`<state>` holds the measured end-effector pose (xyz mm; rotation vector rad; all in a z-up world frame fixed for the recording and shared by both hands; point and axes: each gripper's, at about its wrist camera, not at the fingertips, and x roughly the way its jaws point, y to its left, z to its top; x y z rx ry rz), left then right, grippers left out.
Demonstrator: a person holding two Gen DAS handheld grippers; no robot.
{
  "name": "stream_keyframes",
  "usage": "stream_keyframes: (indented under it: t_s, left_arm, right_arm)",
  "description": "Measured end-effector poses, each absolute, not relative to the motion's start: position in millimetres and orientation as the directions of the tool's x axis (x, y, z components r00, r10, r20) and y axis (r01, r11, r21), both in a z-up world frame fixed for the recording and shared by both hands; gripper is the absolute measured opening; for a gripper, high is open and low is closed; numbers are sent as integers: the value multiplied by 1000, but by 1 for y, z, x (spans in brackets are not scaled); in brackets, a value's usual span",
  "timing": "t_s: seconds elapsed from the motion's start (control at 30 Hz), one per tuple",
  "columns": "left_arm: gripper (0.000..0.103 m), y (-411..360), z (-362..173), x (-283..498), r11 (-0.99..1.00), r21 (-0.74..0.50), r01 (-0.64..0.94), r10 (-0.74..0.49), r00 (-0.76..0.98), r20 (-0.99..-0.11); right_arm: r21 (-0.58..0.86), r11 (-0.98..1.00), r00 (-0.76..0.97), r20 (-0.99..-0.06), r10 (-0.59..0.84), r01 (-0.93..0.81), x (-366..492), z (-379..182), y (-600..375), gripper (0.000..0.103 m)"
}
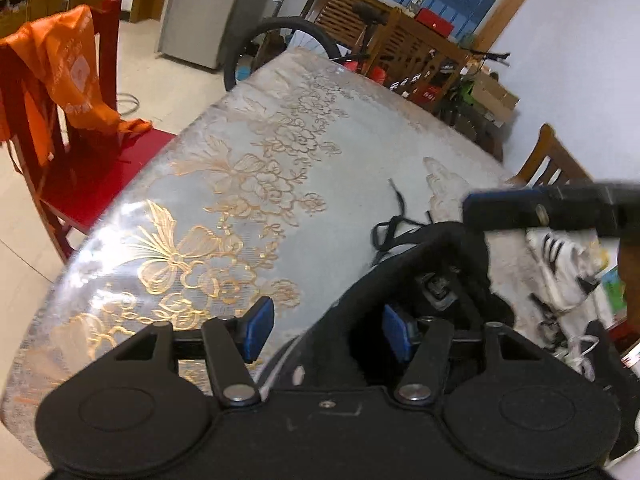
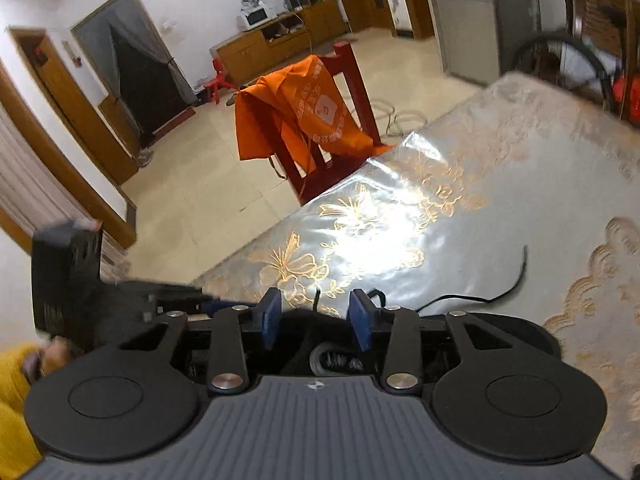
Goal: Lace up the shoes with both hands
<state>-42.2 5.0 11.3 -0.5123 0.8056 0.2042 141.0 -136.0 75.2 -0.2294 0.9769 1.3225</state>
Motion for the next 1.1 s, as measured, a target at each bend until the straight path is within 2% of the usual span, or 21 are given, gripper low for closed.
stream_keyframes:
  t_s: [0.07,0.13,0.17,0.2,0.3,0.4,0.53,0.67,0.7,0.77,0.8,0.87,0.9,0.97,1.0,1.07,1.1]
  left_arm:
    - [56,2,11,-42,876,-317,-364,6,665,-747]
    - [56,-1,10,-42,887,-285,-362,22,652,-758]
    - [56,-2,10,-42,893,-268,-362,31,643,-765]
    - [56,-3,9,-41,899,-246,-363,45,634,-772]
    - [57,-5,8,-41,911,-217,-349,51,620,-783]
    - [62,-7,7,-40,921,-200,-334,49,608,-792]
    - [64,-10,5,-33,934,-173,-313,48,590,-806]
    - [64,-9,2,-30,937,-177,-300,33,581,-813]
    - [64,-9,1,-29,937,-178,-299,30,579,-815]
    - [65,-9,1,-28,939,-175,-295,28,575,-817]
    - [65,-10,2,-28,941,-170,-291,30,574,-818]
    - [65,-10,2,-27,944,-165,-287,30,571,-820]
    - [65,-10,2,-27,944,-166,-286,28,569,-822]
    - [67,-11,2,-27,945,-164,-284,28,568,-822]
    - [67,-11,2,-26,946,-162,-281,28,568,-822]
    - [67,-12,1,-26,948,-157,-276,29,568,-823]
    - [67,-12,1,-26,949,-155,-273,29,568,-823]
  right_arm:
    - [414,293,-114,-720,685,-862,150,66,-122,40]
    - [436,281,-162,-738,655,-855,154,55,-109,25]
    - [453,271,-189,-740,645,-850,155,50,-105,9]
    - [463,270,-202,-742,639,-844,155,47,-101,2]
    - [543,323,-174,-675,718,-775,165,58,-110,2]
    - [709,296,-166,-504,848,-640,184,82,-129,2]
    - [811,170,-117,-281,953,-560,200,126,-149,3]
    - [848,-22,-81,-25,996,-530,208,176,-171,3]
    - [843,-63,-72,29,997,-535,208,187,-174,0]
    - [827,-181,-74,167,983,-533,211,210,-184,0]
    - [806,-205,-65,203,977,-555,211,223,-187,0]
    - [708,-158,-39,182,983,-689,203,252,-192,0]
    - [666,-104,-27,125,992,-739,198,261,-191,0]
    - [603,24,-26,-75,997,-798,186,262,-177,5]
    - [565,87,-29,-194,981,-820,179,257,-168,18]
    - [500,201,-45,-437,898,-842,166,220,-146,38]
    - [467,243,-51,-532,845,-850,160,198,-136,39]
